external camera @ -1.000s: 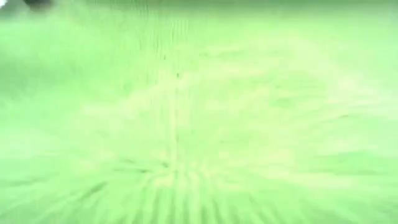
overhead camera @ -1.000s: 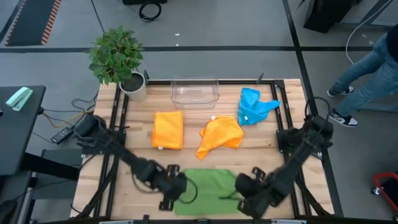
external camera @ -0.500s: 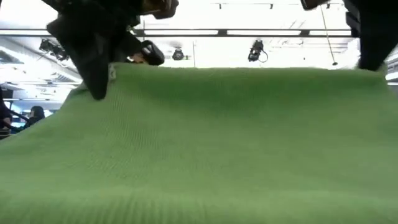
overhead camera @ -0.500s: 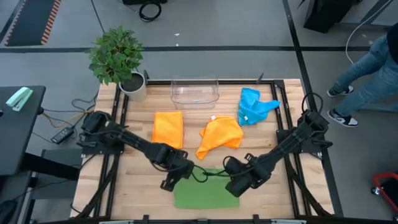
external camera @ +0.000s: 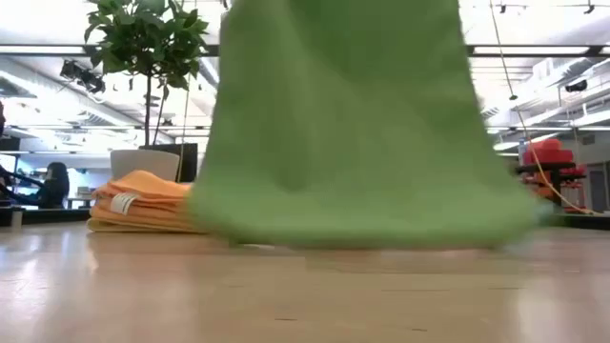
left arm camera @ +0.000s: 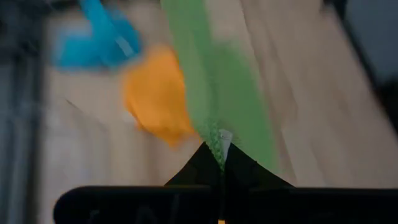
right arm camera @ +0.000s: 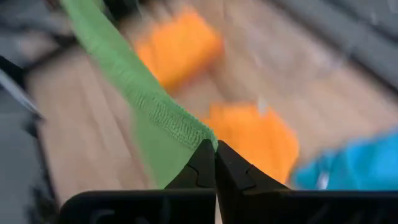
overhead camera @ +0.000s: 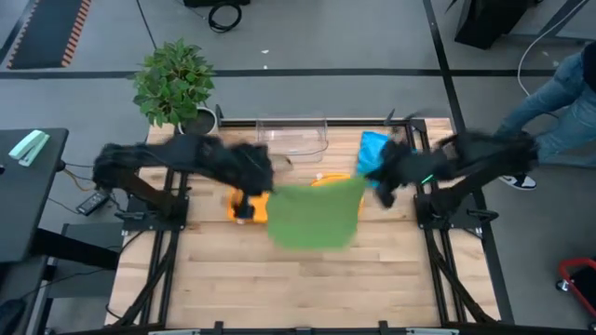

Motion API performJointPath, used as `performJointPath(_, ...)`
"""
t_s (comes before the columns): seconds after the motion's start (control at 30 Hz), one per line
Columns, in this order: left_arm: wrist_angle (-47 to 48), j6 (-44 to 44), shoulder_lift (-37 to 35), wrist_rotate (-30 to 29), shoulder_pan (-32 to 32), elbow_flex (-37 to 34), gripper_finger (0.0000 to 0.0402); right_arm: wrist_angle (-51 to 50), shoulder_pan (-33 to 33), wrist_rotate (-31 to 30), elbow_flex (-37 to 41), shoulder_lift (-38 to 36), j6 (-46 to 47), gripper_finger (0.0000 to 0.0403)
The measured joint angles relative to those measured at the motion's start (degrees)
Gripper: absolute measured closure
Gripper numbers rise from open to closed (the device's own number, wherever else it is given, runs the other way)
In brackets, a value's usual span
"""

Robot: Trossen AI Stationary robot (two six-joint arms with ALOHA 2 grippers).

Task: Fold microfiber towels
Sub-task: Fold the green microfiber cloth

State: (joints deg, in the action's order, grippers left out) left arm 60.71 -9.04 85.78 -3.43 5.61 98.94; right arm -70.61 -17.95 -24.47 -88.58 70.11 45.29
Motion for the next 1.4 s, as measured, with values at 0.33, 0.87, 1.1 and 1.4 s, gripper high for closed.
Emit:
performJointPath(0.33, 2.5, 8.3, -0.2, -0.4, 6.1, 16.4, 0.0397, 0.5, -6.9, 0.8, -10.9, -1.9, -10.1, 0.0403)
performJointPath(0.87, -42.5, 42.9, 12.9, -1.2, 30.7, -26.3, 0.0397, 31.6, -38.2, 5.6, 28.0, 10.3, 32.4, 0.0403)
performJointPath(1.1, -53.4, 55.2, 20.4, -1.1, 35.9, -25.0, 0.0397, 40.8, -41.7, 6.6, 29.2, 17.4, 39.3, 0.0403)
performJointPath(1.4, -52.1, 57.9, 22.3, 0.4, 38.4, -20.8, 0.0397, 45.8, -41.7, 10.7, 28.1, 18.5, 38.9, 0.0403)
